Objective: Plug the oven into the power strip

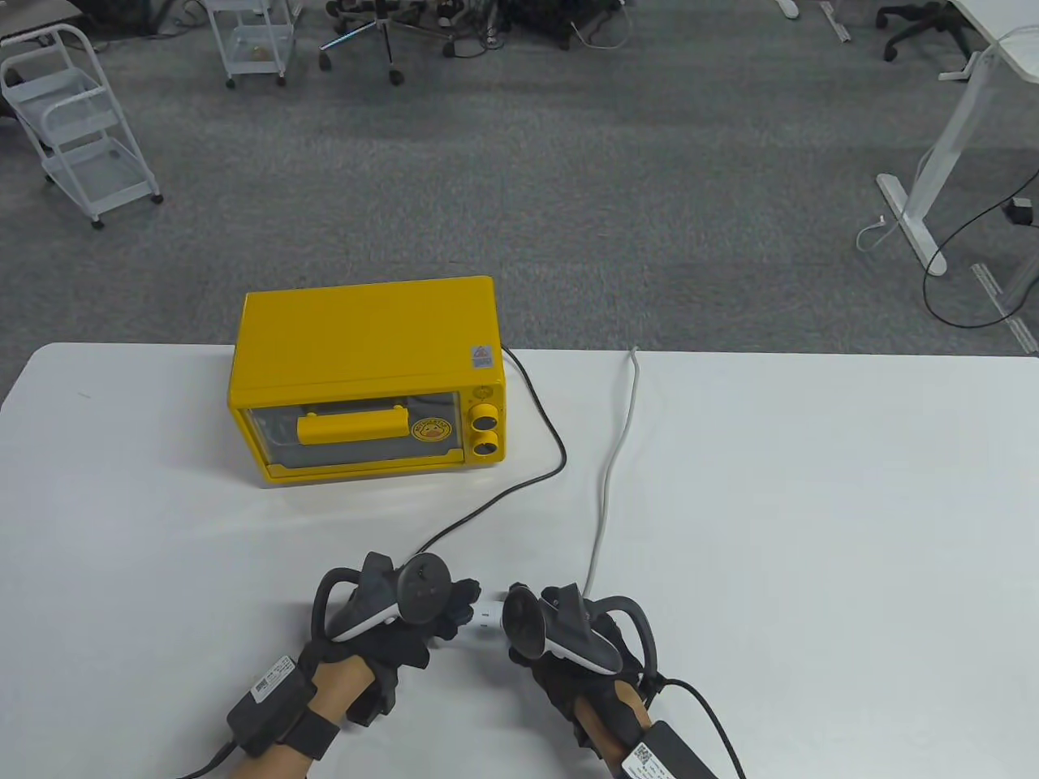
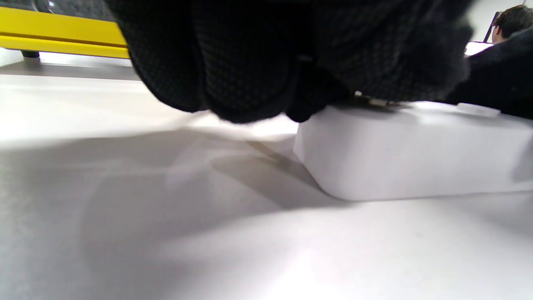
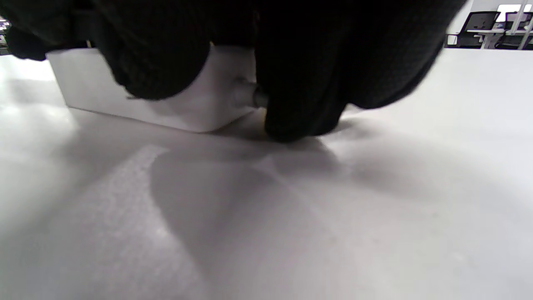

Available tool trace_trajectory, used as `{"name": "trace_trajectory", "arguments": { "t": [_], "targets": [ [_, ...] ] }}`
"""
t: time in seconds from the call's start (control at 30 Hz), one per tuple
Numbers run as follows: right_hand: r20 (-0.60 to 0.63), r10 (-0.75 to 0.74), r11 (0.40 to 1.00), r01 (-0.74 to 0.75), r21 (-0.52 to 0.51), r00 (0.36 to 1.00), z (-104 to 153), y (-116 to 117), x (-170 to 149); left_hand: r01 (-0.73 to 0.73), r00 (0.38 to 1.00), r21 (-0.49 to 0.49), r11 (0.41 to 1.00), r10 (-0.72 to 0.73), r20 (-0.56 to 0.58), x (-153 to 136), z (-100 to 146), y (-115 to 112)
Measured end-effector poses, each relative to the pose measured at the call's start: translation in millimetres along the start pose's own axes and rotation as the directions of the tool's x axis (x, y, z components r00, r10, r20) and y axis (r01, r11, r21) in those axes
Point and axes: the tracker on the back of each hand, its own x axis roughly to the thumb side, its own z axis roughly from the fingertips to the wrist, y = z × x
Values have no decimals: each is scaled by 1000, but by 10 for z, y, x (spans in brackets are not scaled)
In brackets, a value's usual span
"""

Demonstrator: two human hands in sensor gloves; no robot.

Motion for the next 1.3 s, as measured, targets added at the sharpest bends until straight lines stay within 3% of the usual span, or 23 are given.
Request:
{"name": "trace_trajectory", "arguments": {
  "t": [0.43, 0.53, 0.77, 0.83, 0.9, 1.1, 1.3],
  "targets": [
    [-9, -30, 999, 29, -16, 1000, 19, 26, 3, -67, 996, 44, 997, 69, -58, -40, 76, -110],
    [-10, -34, 999, 34, -20, 999, 18, 24, -3, -165, 984, 7, 986, 166, -67, -91, 72, -149],
    [-9, -54, 998, 54, -29, 998, 18, 38, -37, -38, 998, -101, 994, 32, -62, 2, 142, -49],
    [-8, -51, 998, 51, -33, 999, 19, 39, -38, -78, 996, -13, 997, 77, -54, -10, 225, -7],
    [-6, -49, 998, 48, -32, 999, 17, 37, -41, -104, 992, 58, 993, 108, -62, -107, 330, 68],
    [2, -48, 998, 48, -29, 999, 15, 38, -43, -138, 976, 125, 983, 156, -150, -522, 700, 225],
    [10, -44, 999, 45, -25, 999, 20, 41, -44, -187, 947, 153, 970, 219, -234, -931, 998, 194]
  ]
}}
